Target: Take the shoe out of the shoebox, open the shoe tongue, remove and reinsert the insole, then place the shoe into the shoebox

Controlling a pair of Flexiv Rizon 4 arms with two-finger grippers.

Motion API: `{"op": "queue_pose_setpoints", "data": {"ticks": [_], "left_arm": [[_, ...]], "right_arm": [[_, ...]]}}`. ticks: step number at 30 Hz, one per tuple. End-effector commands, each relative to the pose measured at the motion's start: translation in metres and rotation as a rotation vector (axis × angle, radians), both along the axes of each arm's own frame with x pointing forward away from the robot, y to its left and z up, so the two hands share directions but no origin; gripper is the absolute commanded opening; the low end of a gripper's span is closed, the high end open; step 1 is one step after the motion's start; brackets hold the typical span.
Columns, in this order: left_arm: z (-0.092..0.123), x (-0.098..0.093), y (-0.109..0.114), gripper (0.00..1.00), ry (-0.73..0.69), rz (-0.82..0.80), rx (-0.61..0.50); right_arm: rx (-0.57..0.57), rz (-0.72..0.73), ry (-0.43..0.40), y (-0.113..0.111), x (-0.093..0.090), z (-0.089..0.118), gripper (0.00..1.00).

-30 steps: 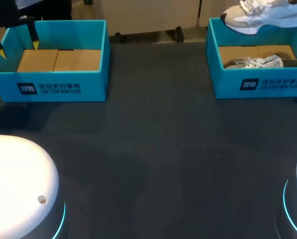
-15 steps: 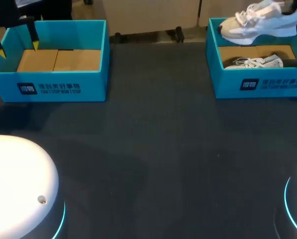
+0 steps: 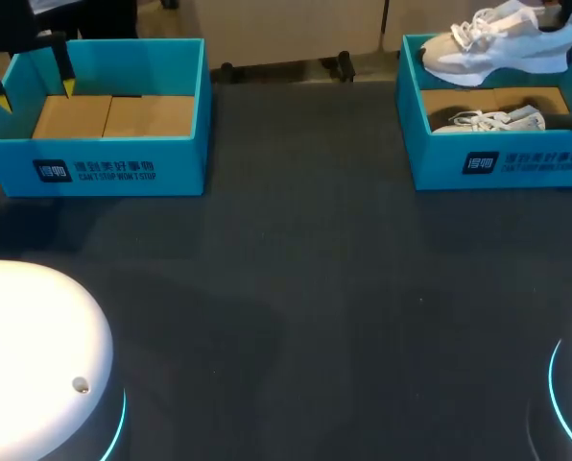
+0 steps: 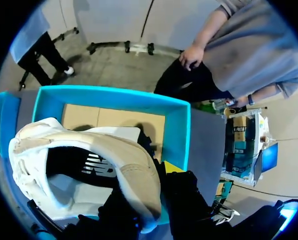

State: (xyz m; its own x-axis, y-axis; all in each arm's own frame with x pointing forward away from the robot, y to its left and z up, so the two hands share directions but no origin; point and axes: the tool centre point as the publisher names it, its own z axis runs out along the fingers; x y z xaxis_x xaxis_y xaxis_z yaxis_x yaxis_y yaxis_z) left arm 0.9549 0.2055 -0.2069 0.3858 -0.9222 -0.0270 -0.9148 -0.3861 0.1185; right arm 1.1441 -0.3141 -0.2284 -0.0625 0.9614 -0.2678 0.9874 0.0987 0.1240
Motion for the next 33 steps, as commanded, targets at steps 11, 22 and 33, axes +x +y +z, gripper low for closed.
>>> {"op": "queue_pose_setpoints", "data": {"ticks": [11,22,33], "left_arm": [[0.001,0.000,0.000,1.00,0.001,-0.001,0.002],[0.001,0.000,0.000,1.00,0.001,-0.001,0.002],[0.001,0.000,0.000,1.00,0.001,-0.001,0.002]], "right_arm": [[0.012,-0.075,-0.003,-0.017,0.007,-0.044,0.00],[0.067,-0.107,-0.006,-0.020,0.012,-0.050,0.00],[0.046,-0.167,0.019,-0.027,0.015,-0.060,0.00]]}}
